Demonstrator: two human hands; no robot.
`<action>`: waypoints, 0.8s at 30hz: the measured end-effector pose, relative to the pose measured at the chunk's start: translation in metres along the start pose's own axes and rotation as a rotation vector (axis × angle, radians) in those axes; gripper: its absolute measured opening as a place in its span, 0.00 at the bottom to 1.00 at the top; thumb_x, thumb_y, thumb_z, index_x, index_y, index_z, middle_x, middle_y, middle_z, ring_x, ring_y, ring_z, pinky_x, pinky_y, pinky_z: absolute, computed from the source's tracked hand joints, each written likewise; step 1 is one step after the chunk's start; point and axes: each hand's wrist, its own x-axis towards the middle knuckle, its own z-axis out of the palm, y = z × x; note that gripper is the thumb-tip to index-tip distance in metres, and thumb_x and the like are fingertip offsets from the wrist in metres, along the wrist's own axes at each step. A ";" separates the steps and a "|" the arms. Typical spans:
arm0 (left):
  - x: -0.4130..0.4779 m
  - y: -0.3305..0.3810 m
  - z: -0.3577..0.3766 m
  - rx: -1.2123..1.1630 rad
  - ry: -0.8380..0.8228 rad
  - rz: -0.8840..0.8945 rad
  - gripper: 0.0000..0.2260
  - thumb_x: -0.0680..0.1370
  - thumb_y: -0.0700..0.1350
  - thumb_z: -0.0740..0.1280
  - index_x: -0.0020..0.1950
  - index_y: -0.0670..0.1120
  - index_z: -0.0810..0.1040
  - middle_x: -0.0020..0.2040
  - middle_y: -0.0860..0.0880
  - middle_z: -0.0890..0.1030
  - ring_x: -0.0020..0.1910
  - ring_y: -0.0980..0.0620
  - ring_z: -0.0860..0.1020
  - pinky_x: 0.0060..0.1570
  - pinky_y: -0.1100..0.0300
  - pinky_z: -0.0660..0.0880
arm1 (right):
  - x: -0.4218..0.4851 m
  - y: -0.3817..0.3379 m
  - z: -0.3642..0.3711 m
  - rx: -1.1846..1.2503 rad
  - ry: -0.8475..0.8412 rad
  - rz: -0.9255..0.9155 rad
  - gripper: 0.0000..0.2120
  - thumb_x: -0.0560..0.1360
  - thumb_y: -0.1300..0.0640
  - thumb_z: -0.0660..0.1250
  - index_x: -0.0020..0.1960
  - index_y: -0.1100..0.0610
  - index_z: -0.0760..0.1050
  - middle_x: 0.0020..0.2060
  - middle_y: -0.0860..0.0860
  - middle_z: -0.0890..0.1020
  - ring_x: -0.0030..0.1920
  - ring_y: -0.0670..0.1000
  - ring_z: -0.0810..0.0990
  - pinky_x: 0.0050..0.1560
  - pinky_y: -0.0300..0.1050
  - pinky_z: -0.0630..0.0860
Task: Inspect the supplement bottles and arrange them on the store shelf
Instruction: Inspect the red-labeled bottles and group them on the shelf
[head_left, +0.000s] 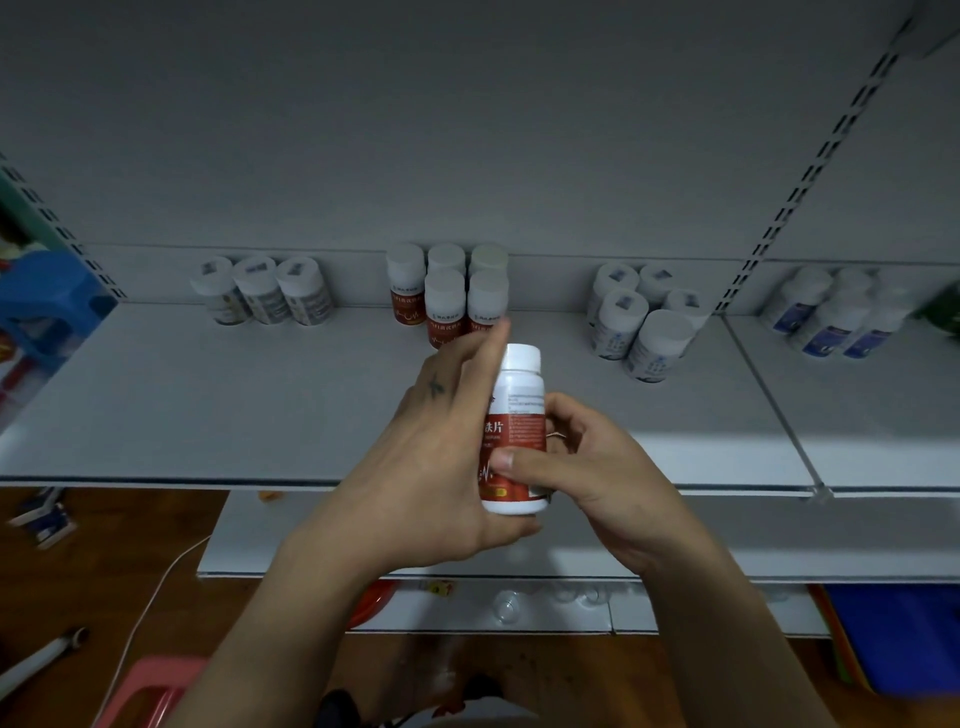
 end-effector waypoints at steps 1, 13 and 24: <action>0.000 -0.001 0.001 0.005 0.025 0.003 0.58 0.61 0.60 0.79 0.78 0.55 0.41 0.71 0.59 0.53 0.72 0.55 0.58 0.70 0.55 0.66 | 0.001 0.001 -0.001 0.005 0.003 -0.002 0.26 0.61 0.57 0.76 0.58 0.59 0.77 0.42 0.50 0.85 0.43 0.49 0.85 0.44 0.41 0.81; -0.004 -0.002 -0.005 -0.100 0.126 -0.028 0.52 0.59 0.69 0.73 0.76 0.57 0.51 0.66 0.63 0.57 0.66 0.72 0.60 0.61 0.76 0.63 | 0.003 0.010 -0.014 0.365 -0.172 0.081 0.23 0.72 0.58 0.67 0.66 0.63 0.75 0.59 0.65 0.80 0.59 0.64 0.79 0.63 0.62 0.73; -0.008 -0.005 -0.001 -0.019 0.034 -0.058 0.60 0.61 0.67 0.75 0.78 0.56 0.36 0.75 0.60 0.49 0.75 0.57 0.53 0.73 0.57 0.58 | 0.003 0.013 -0.001 0.097 0.016 0.000 0.19 0.64 0.59 0.79 0.54 0.59 0.81 0.44 0.54 0.85 0.42 0.50 0.84 0.42 0.39 0.79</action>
